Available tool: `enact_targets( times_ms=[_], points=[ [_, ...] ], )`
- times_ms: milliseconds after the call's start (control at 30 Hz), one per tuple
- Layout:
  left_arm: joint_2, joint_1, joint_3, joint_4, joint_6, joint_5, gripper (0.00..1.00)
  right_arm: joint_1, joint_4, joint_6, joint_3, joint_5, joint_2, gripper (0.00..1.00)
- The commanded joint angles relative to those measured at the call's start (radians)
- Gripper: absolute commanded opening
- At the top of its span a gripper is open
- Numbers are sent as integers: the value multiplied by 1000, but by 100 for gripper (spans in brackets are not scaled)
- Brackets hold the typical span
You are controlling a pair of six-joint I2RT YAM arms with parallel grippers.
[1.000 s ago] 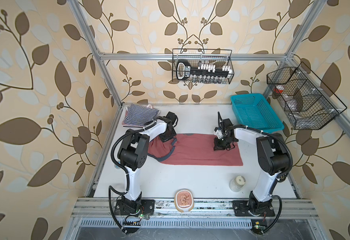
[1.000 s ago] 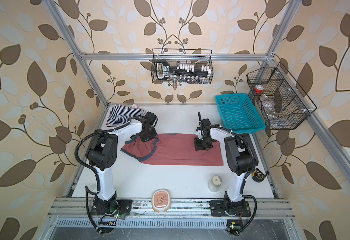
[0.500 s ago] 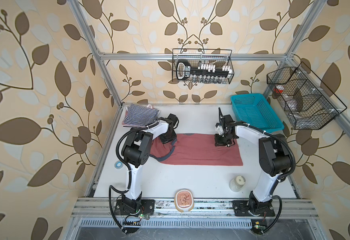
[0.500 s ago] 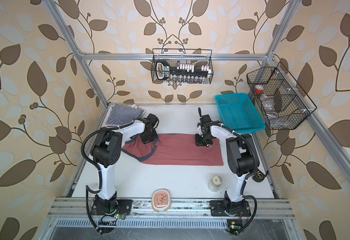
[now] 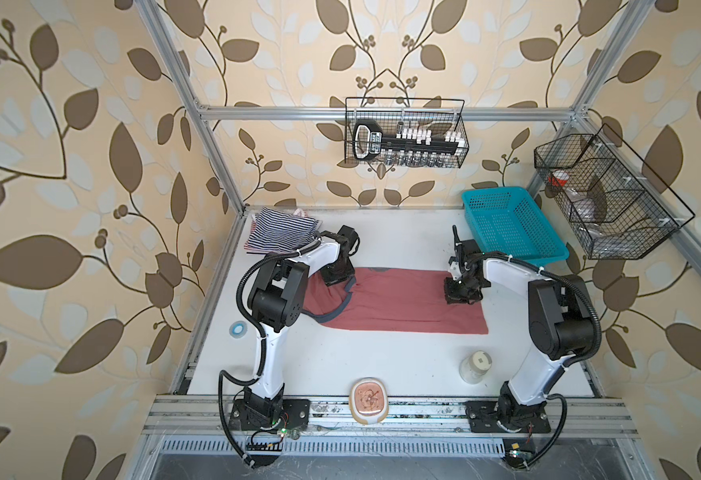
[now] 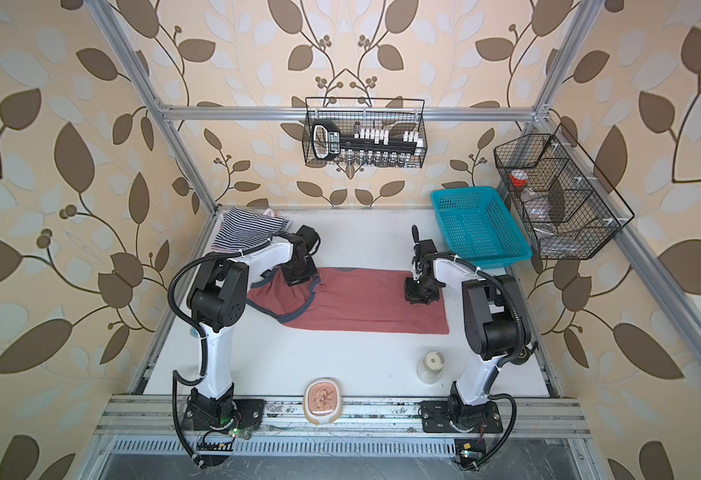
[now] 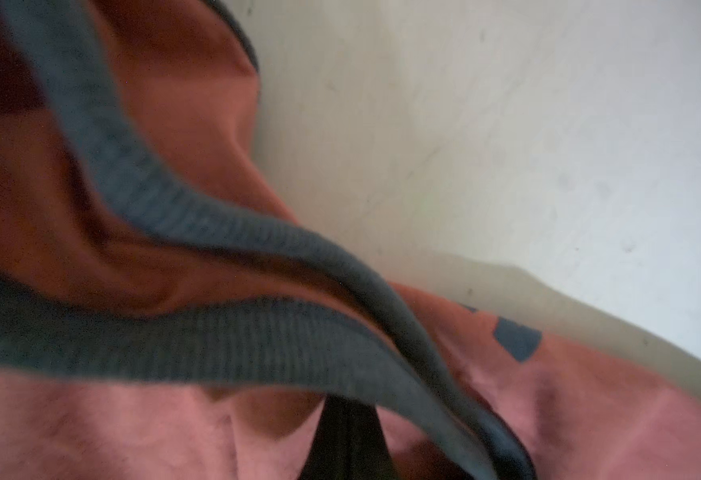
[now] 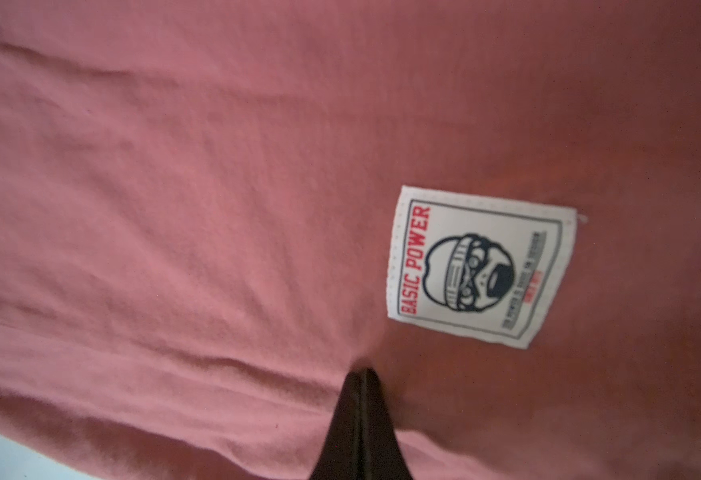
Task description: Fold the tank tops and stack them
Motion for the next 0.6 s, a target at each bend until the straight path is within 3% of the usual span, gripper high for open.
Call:
enact_targets(
  times_ms=[0, 233, 300, 567],
  points=[
    [59, -7, 34, 8, 26, -21, 4, 24, -29, -3, 46, 1, -10, 0],
    [198, -8, 216, -67, 85, -9, 0, 87, -52, -33, 140, -29, 80, 0],
    [235, -8, 269, -81, 101, -3, 0, 103, -60, -33, 159, 8, 109, 0],
    [372, -8, 477, -104, 127, 46, 0, 114, -48, -15, 86, -25, 121, 1]
  ],
)
